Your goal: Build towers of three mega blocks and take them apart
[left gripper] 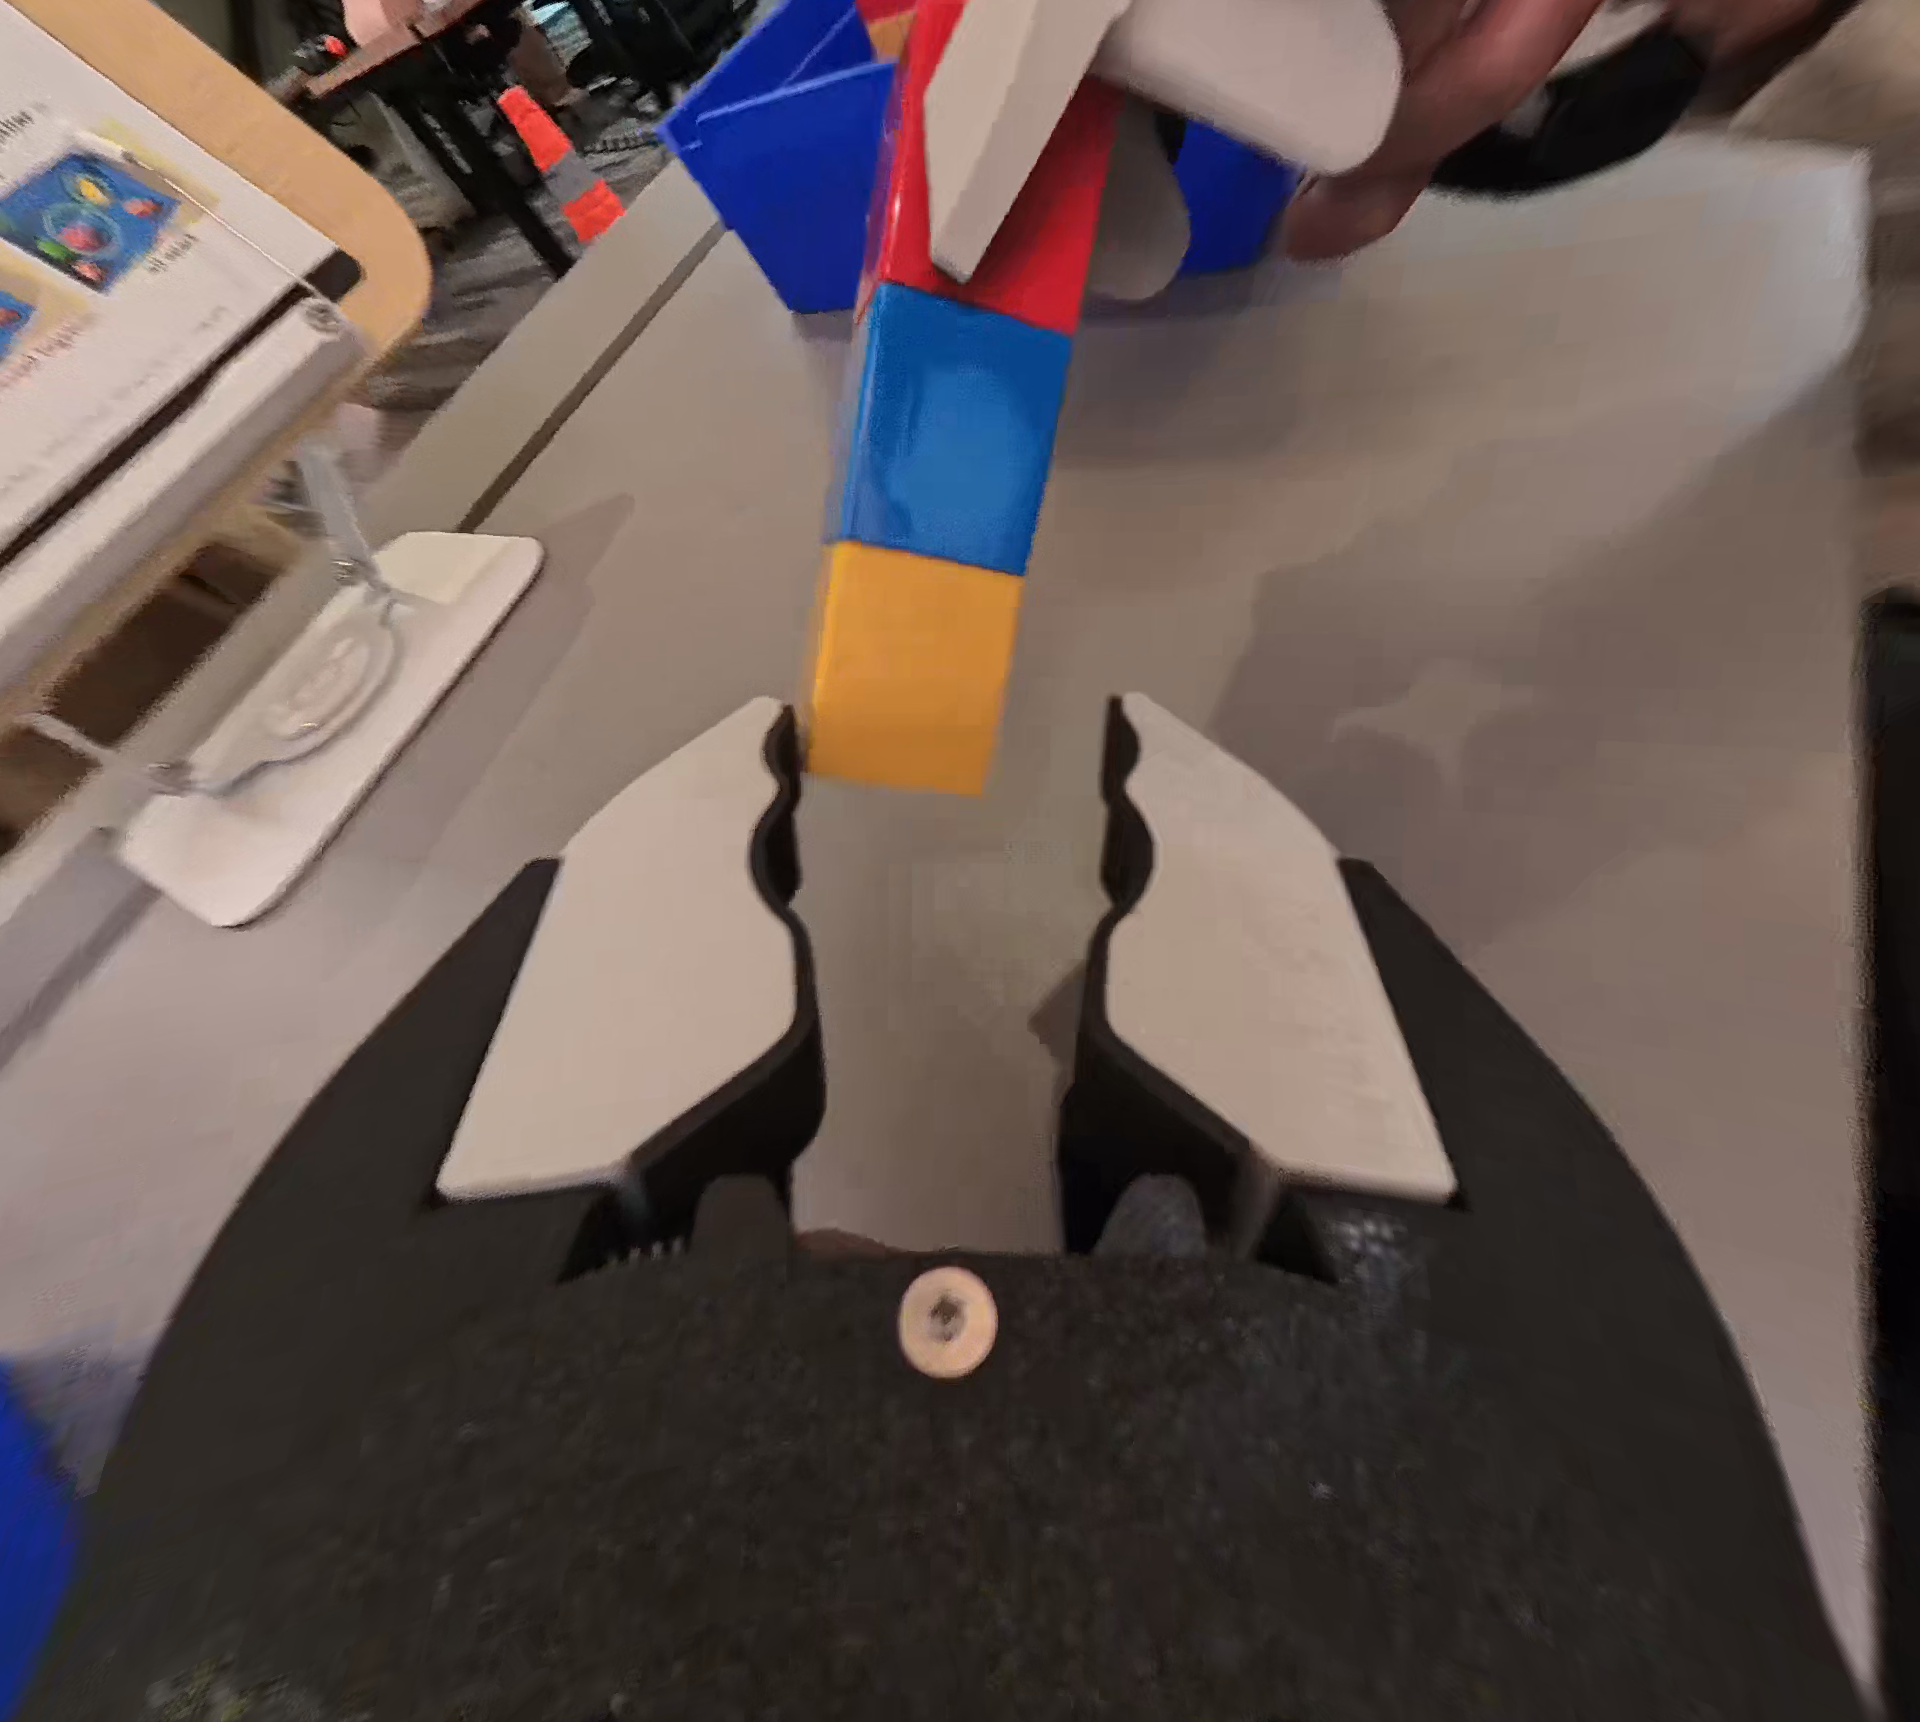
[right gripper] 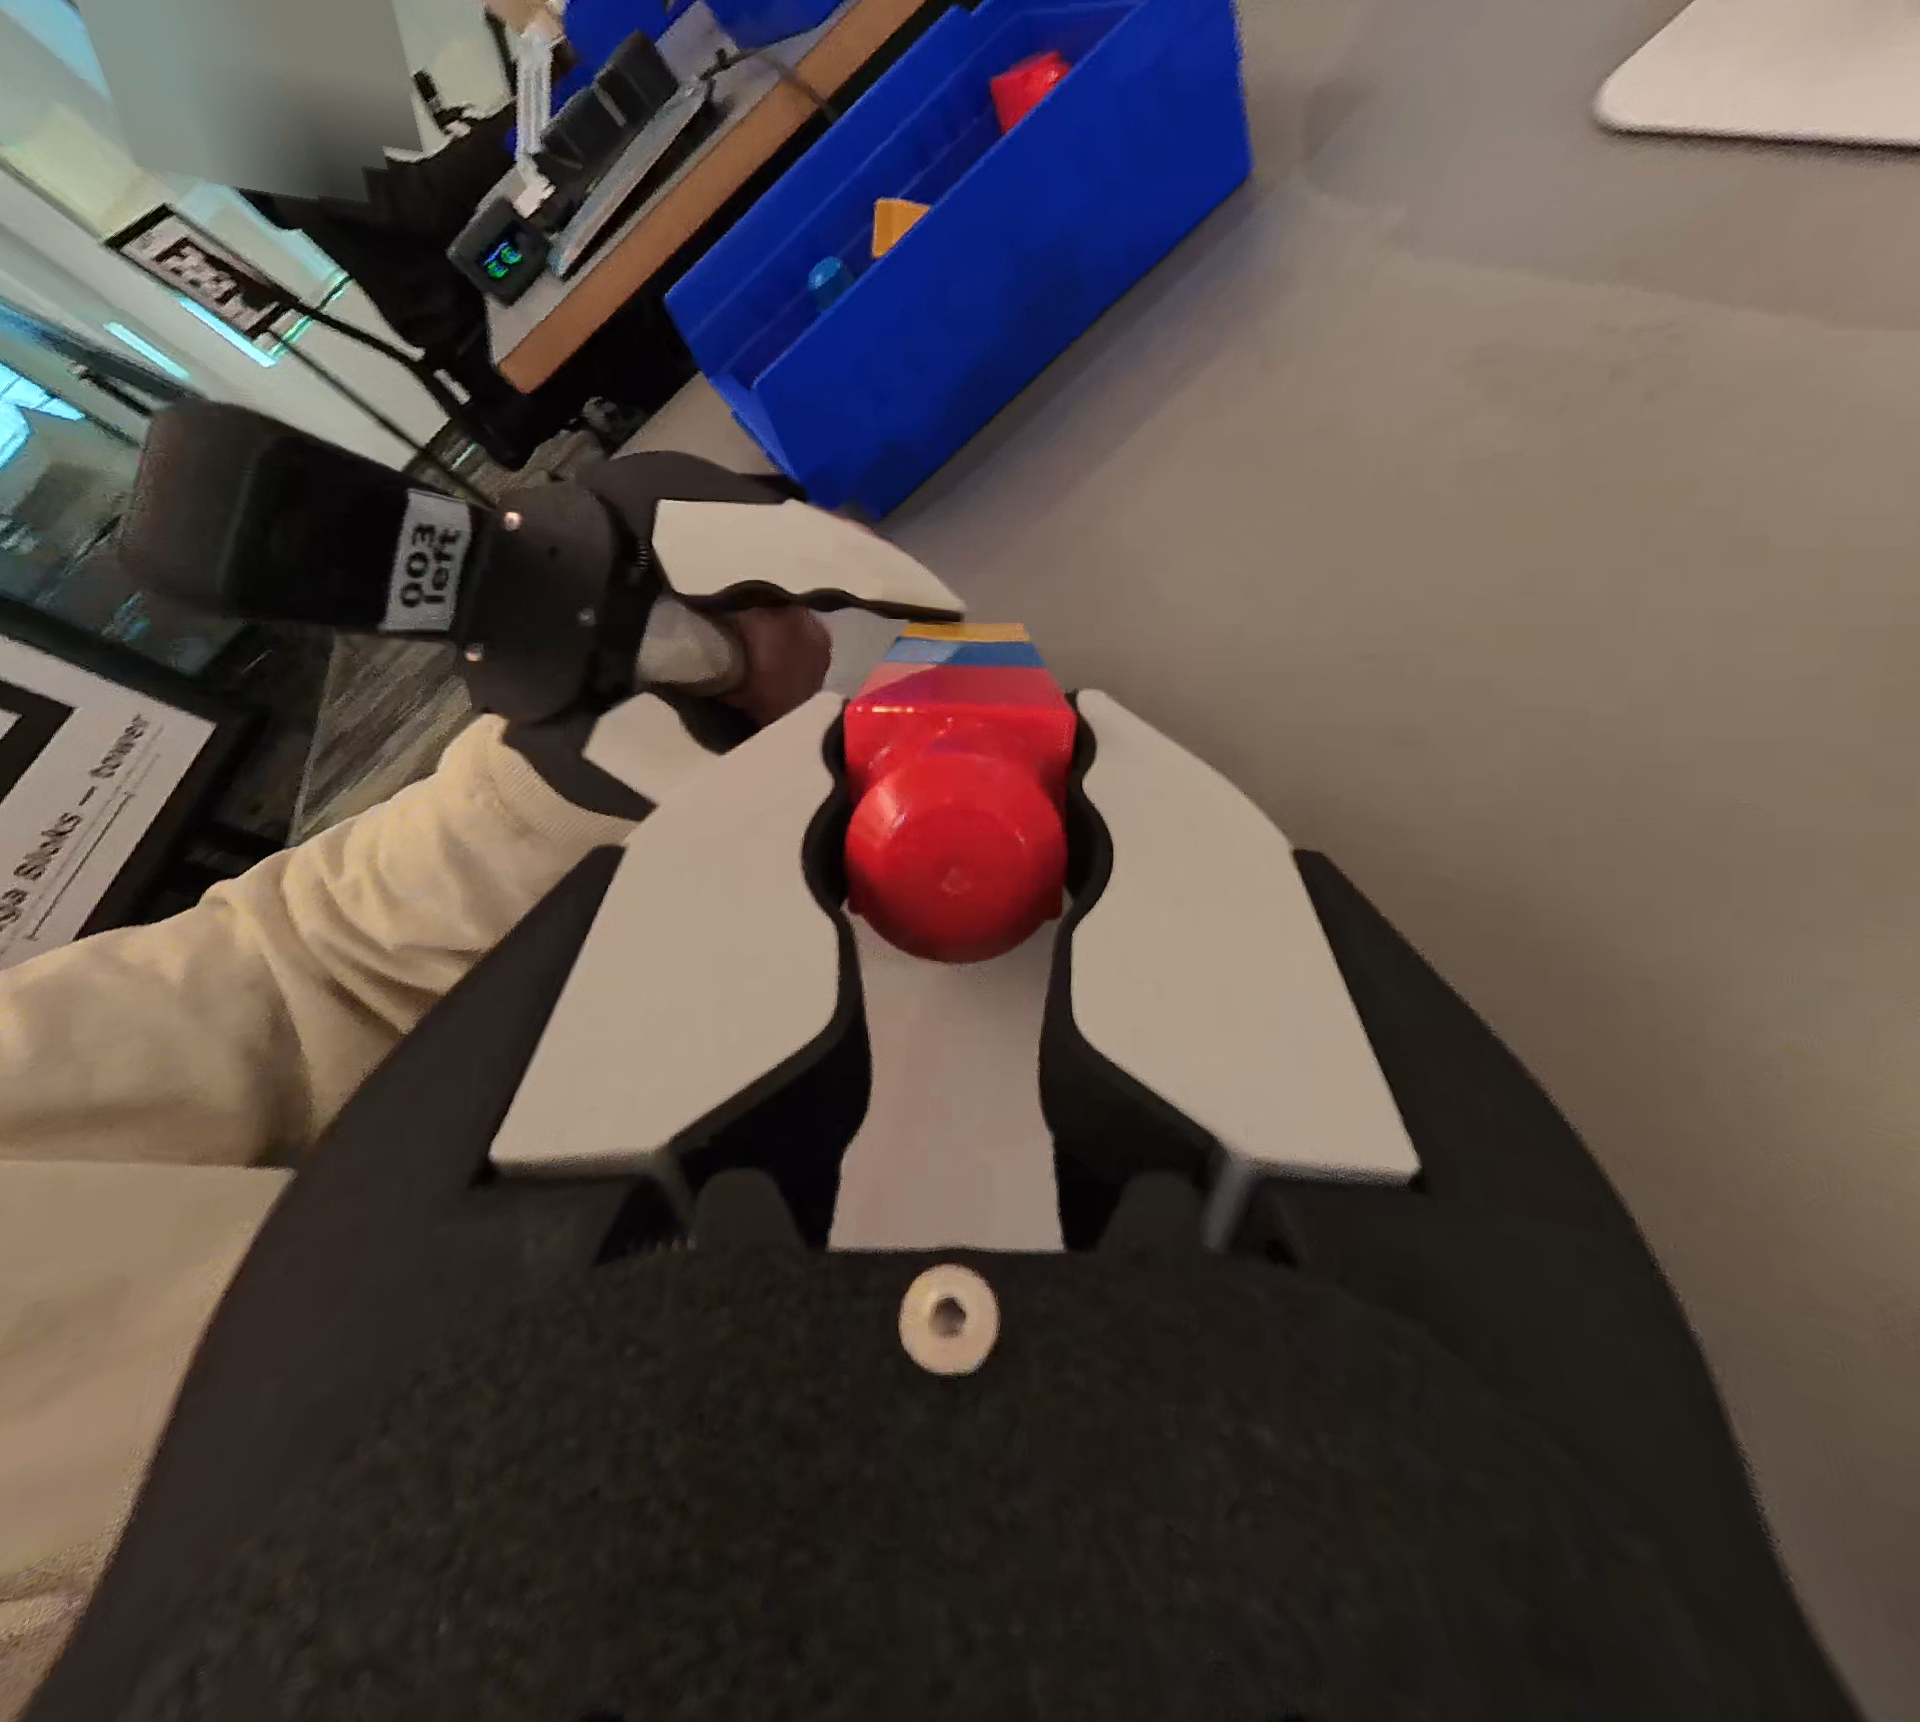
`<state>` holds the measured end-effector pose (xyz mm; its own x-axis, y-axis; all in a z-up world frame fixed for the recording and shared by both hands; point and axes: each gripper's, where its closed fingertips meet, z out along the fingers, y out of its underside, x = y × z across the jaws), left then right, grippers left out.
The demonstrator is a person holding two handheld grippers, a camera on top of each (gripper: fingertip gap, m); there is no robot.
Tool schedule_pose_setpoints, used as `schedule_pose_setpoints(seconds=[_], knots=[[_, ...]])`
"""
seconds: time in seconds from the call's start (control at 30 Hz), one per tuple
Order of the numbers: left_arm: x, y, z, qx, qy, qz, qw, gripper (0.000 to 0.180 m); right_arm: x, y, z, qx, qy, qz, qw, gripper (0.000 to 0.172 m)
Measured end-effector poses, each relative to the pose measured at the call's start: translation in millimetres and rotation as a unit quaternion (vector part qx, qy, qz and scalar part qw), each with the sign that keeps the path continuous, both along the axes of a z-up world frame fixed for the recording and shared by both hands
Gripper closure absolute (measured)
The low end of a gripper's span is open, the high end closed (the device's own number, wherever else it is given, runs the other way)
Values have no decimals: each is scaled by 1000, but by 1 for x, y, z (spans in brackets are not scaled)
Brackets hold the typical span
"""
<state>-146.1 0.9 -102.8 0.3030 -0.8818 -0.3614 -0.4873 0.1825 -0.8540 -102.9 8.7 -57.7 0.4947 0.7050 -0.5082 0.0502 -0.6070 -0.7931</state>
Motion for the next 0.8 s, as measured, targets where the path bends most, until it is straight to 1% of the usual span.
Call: schedule_pose_setpoints(seconds=[0.03, 0.1, 0.17, 0.23, 0.3, 0.33, 0.43, 0.47, 0.53, 0.6, 0.7, 0.8], knots=[[1, -3, 3, -34, -27, -10, 999, 118, 8, 3, 3, 5, 0, -12, 1000, 136], [0, -2, 9, -98, -87, -14, 991, 117, 24, 7, 10, 16, 4, -35, 999, 135], [-3, 2, 14, -135, -145, -8, 980, 116, 43, 12, 22, 33, 9, -63, 997, 135], [-8, 7, 16, -157, -195, 2, 968, 118, 68, 17, 37, 56, -3, -97, 994, 135], [-12, 9, 12, -171, -231, 10, 958, 121, 105, 25, 58, 88, -21, -151, 984, 135], [-14, 8, 15, -174, -237, 10, 956, 119, 127, 31, 68, 99, -43, -180, 978, 135], [-26, 10, 28, -122, -264, 34, 956, 124, 203, 56, 91, 114, -132, -279, 945, 135], [-29, 10, 32, -117, -275, 33, 954, 125, 229, 67, 92, 99, -168, -304, 932, 135], [-35, 14, 35, -115, -290, 46, 949, 126, 268, 93, 84, 53, -226, -333, 914, 135], [-36, 16, 37, -125, -298, 45, 945, 125, 295, 119, 66, -3, -272, -348, 897, 135], [-35, 14, 35, -136, -299, 39, 944, 125, 312, 151, 33, -84, -313, -354, 877, 135], [-32, 12, 32, -132, -286, 35, 948, 125, 321, 171, 3, -149, -344, -359, 855, 135]])
